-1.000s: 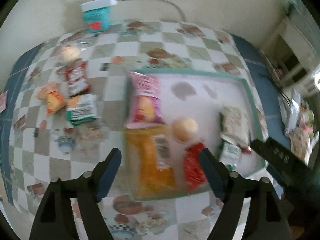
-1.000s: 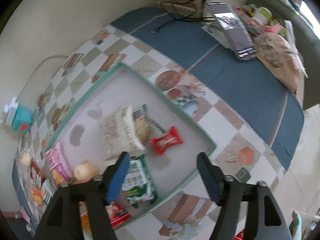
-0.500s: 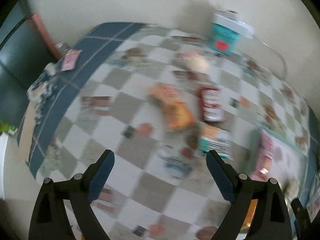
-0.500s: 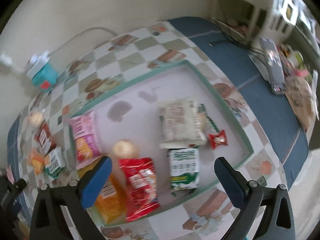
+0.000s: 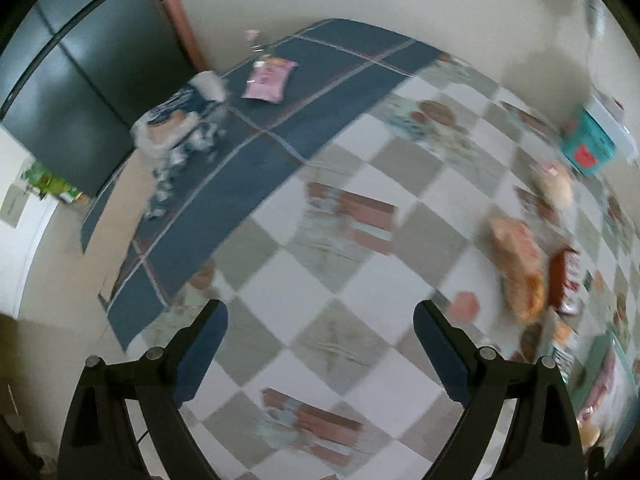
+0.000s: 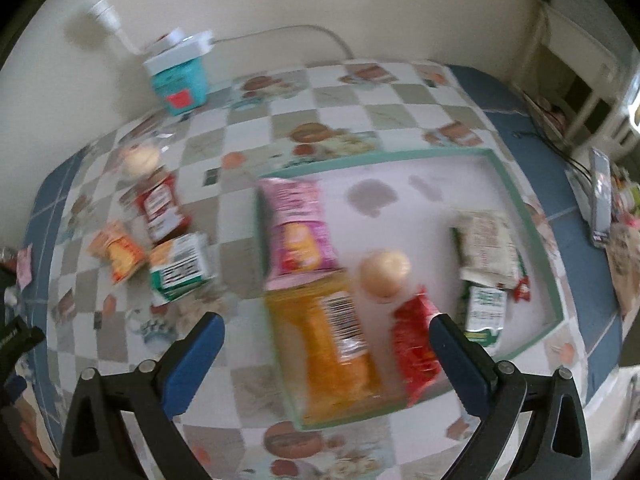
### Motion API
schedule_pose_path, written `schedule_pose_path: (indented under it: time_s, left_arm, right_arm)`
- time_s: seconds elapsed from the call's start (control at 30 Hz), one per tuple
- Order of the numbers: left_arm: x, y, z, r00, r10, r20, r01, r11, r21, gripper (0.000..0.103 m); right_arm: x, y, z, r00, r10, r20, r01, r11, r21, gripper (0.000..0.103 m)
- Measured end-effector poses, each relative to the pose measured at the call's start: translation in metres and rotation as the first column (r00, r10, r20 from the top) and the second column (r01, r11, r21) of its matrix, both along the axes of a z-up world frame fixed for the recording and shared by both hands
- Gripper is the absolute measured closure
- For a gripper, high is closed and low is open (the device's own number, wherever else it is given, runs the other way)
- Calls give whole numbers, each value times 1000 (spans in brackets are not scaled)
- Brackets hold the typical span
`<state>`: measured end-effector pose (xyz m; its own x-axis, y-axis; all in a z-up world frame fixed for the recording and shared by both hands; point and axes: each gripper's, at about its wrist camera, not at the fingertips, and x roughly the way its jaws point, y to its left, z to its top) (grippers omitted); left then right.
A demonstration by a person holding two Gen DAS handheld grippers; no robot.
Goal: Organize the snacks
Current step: 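Move both tools back to the snack pile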
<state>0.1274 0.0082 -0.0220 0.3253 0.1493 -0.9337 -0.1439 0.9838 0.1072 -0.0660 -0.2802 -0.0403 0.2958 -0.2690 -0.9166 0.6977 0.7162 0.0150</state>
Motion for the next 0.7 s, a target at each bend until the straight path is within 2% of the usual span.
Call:
schedule_pose_path:
  time_s: [0.33, 0.7]
  left_arm:
    - [9, 29, -7, 997, 74, -24, -75, 996, -38, 9]
    - [23, 8, -12, 999, 13, -45, -17, 995, -96, 9]
  right_arm:
    - [33, 34, -12, 994, 103, 19, -104, 994, 28, 0]
    - [66, 22, -27, 992, 114, 61, -119, 988, 100, 0]
